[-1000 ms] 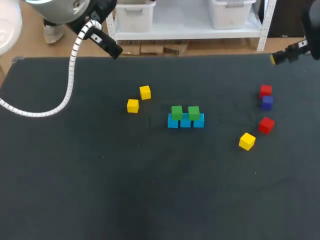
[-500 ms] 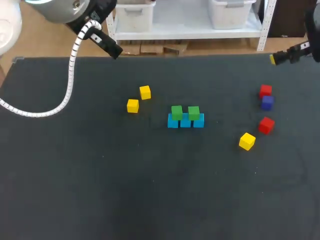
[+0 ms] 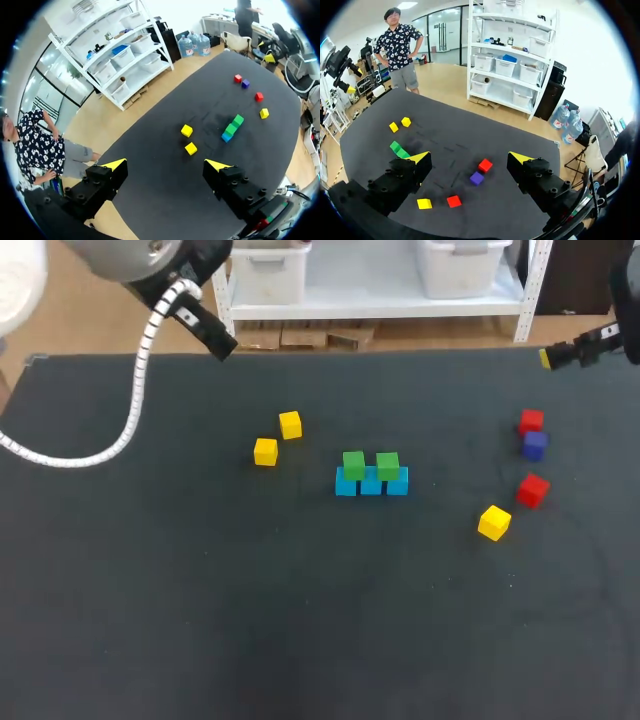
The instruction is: Place the blue cubes, place green cubes on the blue cubes, place the yellow cubes on the green cubes, then place the red cubes on the yellow cubes, and place purple cube on the red cubes.
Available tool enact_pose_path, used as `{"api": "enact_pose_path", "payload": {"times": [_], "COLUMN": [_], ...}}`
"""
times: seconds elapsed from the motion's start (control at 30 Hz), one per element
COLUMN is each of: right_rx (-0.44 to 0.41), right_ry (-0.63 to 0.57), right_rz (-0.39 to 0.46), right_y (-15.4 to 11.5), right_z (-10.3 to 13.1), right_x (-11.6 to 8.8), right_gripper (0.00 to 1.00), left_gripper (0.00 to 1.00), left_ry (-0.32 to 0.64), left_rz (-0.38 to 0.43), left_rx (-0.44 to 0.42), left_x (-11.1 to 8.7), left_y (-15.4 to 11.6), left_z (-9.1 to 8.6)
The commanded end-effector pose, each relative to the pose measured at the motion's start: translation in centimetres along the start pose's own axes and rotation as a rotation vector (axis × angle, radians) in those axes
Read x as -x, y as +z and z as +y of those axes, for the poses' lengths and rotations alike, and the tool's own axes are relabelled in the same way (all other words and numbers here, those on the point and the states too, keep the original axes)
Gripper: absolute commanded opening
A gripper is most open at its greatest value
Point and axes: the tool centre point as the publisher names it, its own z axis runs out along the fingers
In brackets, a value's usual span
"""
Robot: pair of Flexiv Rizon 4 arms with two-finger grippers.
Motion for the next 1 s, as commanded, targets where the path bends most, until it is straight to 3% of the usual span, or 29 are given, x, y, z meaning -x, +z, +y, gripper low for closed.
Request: {"api": "enact_pose_path", "payload": {"times": [0.03,0.37,0.47,0.73,0.83,1.0], "right_rx": [-0.009,-0.009,-0.009,-0.009,-0.009,-0.009], "right_ry": [0.001,0.001,0.001,0.001,0.001,0.001], "right_rz": [-0.055,-0.055,-0.055,-0.055,-0.055,-0.055], "right_y": [0.3,0.3,0.3,0.3,0.3,0.3], "right_z": [0.1,0.1,0.1,0.1,0.1,0.1], "right_x": [-0.3,-0.3,-0.3,-0.3,-0.3,-0.3], "right_gripper": [1.0,1.0,1.0,1.0,1.0,1.0], "left_gripper": [1.0,1.0,1.0,1.0,1.0,1.0], "left_ry": [0.064,0.293,0.348,0.536,0.581,0.664], "left_rz": [0.077,0.257,0.264,0.191,0.154,0.145], "left_rx": [-0.032,-0.121,-0.15,-0.229,-0.302,-0.362], "left_x": [1.5,-0.2,-0.6,-1.5,-2.1,-3.5], "left_y": [2.2,8.4,9.6,11.4,12.0,13.3], "left_z": [-0.6,-3.0,-3.3,-4.2,-4.8,-5.8]}}
